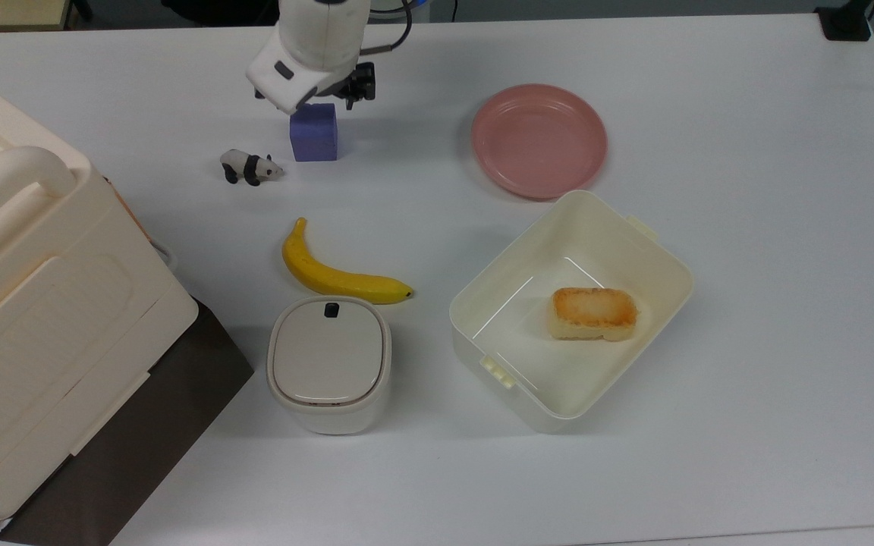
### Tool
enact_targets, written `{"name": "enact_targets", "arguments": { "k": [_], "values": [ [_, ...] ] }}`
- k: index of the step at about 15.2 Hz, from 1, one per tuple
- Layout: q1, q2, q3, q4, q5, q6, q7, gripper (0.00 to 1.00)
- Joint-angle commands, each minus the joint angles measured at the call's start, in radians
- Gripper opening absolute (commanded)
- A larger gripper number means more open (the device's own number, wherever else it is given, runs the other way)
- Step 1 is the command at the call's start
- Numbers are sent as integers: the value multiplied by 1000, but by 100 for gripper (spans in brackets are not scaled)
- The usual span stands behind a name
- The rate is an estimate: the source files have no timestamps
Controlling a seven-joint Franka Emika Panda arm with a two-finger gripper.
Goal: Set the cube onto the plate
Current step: 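Move the open gripper over the purple cube and lower onto it, then close the gripper on the purple cube and lift it, then carry the purple cube over the pink plate and lower it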
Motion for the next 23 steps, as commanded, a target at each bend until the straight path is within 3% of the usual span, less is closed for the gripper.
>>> {"name": "enact_targets", "arguments": {
  "k": [1, 6, 8, 11, 13, 14, 15, 16, 23],
  "values": [
    [13, 18, 2, -27, -54, 27, 40, 100],
    [7, 25, 1, -68, -91, 96, 43, 99],
    [11, 45, 2, -68, -92, 92, 46, 84],
    [11, 50, 2, -66, -92, 88, 54, 73],
    [10, 52, 2, -66, -92, 90, 55, 54],
    [10, 52, 2, -66, -91, 90, 55, 37],
    [11, 50, 2, -65, -86, 87, 55, 27],
    [13, 44, 4, -63, -83, 84, 58, 24],
    [8, 22, 198, 18, -36, -85, 127, 24]
  ]
}}
